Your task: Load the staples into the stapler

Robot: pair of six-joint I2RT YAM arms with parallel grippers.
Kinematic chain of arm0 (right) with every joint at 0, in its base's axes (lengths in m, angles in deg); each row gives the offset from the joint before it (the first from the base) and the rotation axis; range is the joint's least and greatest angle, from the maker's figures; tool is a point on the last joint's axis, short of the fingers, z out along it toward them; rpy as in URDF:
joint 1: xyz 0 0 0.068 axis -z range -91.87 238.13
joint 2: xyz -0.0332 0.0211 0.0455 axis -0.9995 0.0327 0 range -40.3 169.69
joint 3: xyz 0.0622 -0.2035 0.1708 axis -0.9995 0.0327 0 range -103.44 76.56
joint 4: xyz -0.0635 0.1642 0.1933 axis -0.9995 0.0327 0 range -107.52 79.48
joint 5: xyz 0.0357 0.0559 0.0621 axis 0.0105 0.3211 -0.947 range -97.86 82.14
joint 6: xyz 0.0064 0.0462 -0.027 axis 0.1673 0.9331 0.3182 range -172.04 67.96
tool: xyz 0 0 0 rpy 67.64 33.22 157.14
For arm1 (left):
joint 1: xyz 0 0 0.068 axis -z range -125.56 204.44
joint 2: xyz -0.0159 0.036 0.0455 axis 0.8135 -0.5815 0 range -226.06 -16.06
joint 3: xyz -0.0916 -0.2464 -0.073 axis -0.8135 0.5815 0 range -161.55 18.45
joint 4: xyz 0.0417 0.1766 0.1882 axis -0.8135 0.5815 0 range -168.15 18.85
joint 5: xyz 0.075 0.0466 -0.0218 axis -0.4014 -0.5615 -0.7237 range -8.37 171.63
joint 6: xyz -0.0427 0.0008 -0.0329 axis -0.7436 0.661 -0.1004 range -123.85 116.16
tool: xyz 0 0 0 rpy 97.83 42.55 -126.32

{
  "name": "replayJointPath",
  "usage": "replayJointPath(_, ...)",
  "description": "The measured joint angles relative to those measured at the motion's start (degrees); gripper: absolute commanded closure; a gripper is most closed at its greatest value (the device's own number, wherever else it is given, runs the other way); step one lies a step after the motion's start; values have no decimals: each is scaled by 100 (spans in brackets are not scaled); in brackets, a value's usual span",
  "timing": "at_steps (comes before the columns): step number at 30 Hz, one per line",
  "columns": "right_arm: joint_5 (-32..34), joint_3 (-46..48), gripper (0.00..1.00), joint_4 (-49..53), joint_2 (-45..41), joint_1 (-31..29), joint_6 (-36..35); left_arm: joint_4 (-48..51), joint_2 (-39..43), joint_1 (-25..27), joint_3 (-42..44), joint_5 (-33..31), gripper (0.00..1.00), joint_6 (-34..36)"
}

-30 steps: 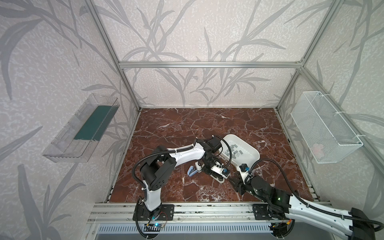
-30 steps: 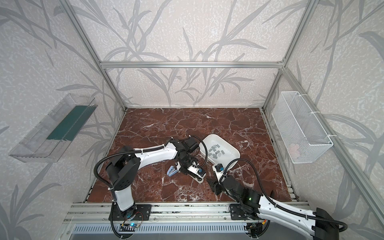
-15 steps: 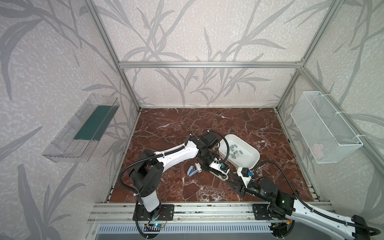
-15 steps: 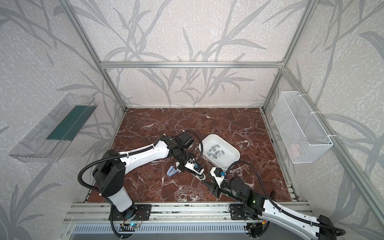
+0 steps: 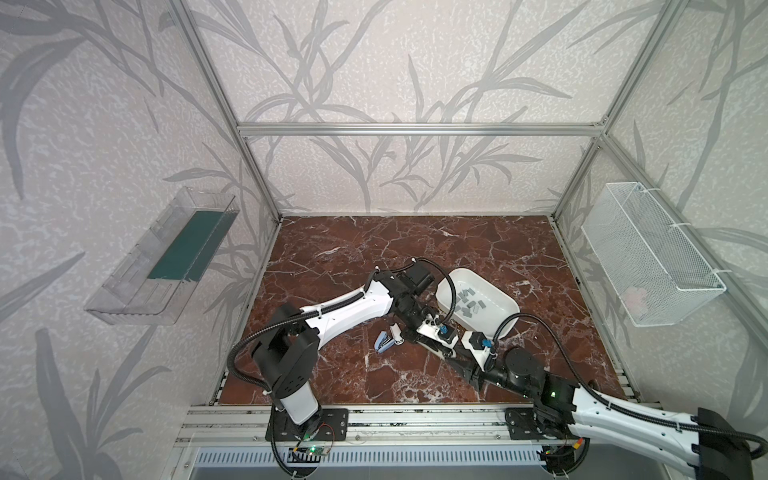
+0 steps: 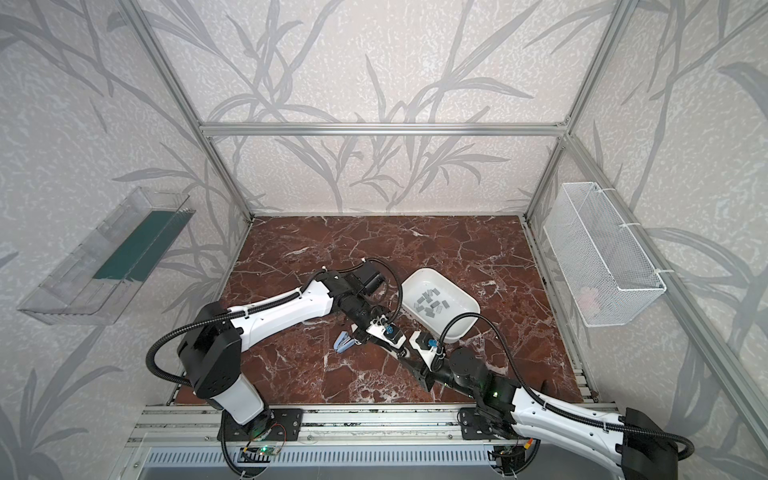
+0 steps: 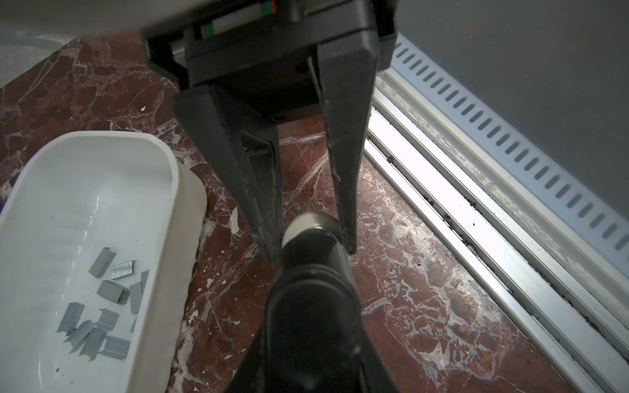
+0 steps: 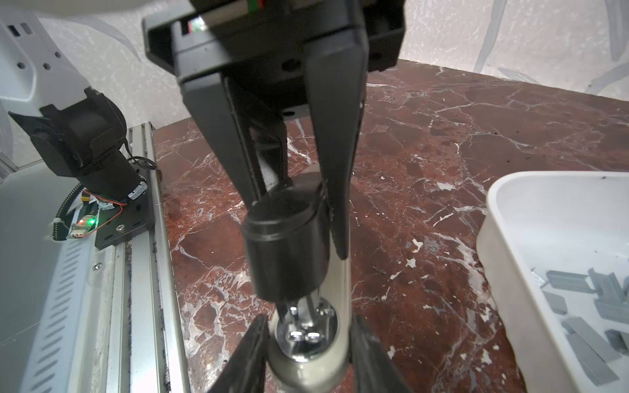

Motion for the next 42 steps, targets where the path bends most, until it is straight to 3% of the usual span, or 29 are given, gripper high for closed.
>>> replayJointPath(18,22,-160,61,-286,247,4,15,-72,11,7,0,256,100,-13)
replayJointPath(28,13,-260,76,-442,511,4,57,-24,11,-31,0,278,100,22)
replayJointPath(34,7,-262,100,-483,538,4,116,-70,31,-81,0,291,100,-17)
replayJointPath(42,13,-256,100,-518,509,-83,-118,-649,422,-203,529,463,100,-479)
